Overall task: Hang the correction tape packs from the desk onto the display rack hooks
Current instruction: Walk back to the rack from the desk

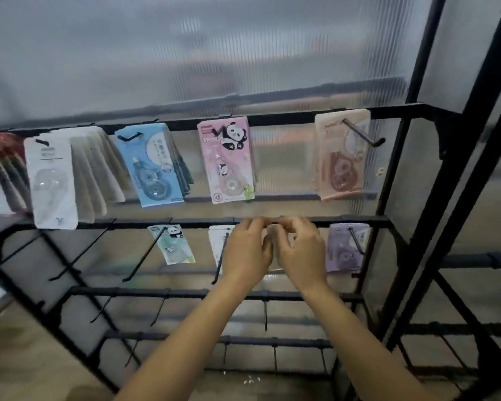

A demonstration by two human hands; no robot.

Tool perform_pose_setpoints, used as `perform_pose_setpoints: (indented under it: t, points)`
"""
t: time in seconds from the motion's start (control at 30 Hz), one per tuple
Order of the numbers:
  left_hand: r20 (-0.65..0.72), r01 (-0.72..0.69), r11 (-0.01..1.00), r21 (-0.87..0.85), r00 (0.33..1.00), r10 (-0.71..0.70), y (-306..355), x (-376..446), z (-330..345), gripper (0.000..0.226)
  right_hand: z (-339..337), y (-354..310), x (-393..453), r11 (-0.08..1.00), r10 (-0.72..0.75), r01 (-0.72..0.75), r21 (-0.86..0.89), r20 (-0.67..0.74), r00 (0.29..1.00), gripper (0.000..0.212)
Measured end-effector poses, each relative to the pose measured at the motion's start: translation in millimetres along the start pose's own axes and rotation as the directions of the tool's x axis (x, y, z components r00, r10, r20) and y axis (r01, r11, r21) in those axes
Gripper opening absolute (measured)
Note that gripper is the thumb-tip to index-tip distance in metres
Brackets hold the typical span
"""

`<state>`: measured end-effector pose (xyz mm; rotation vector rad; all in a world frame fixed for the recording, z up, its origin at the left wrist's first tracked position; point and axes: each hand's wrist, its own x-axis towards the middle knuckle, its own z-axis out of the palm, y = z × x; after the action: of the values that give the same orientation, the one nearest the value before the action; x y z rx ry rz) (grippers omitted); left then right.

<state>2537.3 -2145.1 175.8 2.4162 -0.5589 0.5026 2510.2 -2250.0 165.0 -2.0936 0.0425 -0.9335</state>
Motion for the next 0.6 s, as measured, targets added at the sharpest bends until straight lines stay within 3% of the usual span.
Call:
perform_pose_setpoints:
  t: [0.27,0.43,0.6]
  points:
    - [-0.193,0.221,0.955,0.197,0.964,-0.183,-110,-99,-112,0.028,108,-105,-78,0.992,-0.125,0.107,0.074,0.308,0.943,0.022]
    - [-0.201,0.373,0.862,0.344,0.926,-0.321,-192,-195,-202,0.027,183,-198,-163,0.968,-0.246,0.187,0.169,0.471,0.847,0.023]
    - [-0.267,0.582,0.742,0.333,0.813,-0.517,-256,-309,-287,0.030,247,-286,-262,0.937,-0.347,0.229,0.264,0.617,0.707,0.027]
